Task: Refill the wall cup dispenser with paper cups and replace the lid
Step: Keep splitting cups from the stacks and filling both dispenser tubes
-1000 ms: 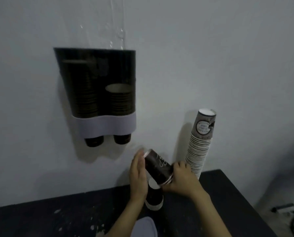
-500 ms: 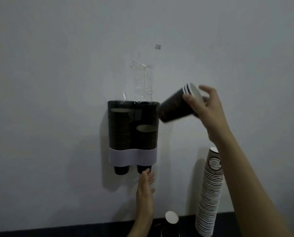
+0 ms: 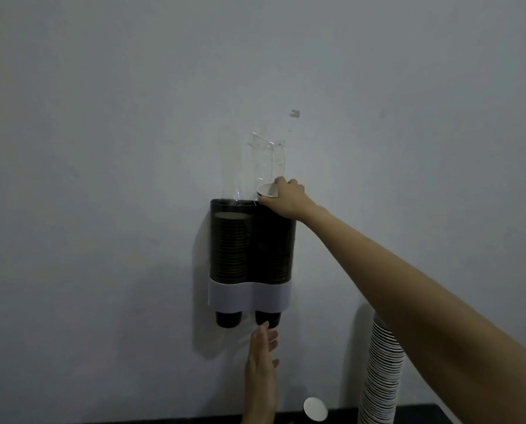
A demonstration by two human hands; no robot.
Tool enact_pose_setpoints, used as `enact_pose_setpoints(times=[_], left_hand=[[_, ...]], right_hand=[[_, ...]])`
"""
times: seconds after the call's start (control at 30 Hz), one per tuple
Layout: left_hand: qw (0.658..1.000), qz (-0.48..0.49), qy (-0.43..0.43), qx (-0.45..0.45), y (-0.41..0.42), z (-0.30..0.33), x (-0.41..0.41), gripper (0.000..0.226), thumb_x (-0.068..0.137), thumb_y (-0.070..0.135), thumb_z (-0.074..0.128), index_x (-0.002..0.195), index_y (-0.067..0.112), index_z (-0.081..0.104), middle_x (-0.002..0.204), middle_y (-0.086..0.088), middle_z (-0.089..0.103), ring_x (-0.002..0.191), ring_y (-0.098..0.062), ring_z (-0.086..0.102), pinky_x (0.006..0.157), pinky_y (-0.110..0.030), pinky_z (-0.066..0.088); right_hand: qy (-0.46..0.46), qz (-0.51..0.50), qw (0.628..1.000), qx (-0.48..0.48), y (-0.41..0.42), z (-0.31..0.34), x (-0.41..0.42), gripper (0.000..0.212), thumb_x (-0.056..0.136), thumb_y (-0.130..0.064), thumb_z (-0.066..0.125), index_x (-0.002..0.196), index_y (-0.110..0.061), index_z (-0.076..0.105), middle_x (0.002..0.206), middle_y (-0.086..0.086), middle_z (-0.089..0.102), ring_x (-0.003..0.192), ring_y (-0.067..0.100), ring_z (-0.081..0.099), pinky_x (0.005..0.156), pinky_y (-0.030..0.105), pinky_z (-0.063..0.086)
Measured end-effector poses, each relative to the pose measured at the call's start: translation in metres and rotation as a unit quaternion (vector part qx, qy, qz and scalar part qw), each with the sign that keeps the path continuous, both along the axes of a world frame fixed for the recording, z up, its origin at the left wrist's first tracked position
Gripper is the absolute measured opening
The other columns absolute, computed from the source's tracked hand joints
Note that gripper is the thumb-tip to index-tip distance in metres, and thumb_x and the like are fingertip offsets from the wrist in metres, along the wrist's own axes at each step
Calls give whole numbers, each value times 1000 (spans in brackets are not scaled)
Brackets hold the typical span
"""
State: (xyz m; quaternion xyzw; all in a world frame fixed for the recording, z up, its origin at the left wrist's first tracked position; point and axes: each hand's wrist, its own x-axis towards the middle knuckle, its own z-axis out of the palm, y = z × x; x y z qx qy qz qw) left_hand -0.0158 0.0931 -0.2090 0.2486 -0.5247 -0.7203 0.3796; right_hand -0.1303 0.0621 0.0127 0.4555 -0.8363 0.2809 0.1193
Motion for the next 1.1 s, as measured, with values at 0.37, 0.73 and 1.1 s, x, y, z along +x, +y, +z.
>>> enact_pose_setpoints(times=[0.37,0.73,1.1], left_hand=[[1000,0,-8,11,-1,-4,-6,27,99,26,22,110,20,45,110,-10,52,103,-20,46,86,-33,31],[999,-6,-22,-24,1,-11,-7,27,99,25,22,114,22,44,106,-6,52,103,-20,46,86,-34,34],[996,-15,-52,-78,1,-26,0,42,99,27,25,134,10,41,124,-8,53,118,-20,47,104,-34,36]], right_hand=[[3,18,993,118,-3,-4,-4,61,93,-51,25,141,-14,31,148,25,23,139,39,13,112,49,18],[48,6,983,177,-10,9,-13,59,94,-47,22,126,-8,52,145,22,37,133,39,31,110,43,24],[8,125,959,-256,29,-33,-7,26,94,-17,43,106,-2,62,103,5,59,111,26,46,88,13,34]])
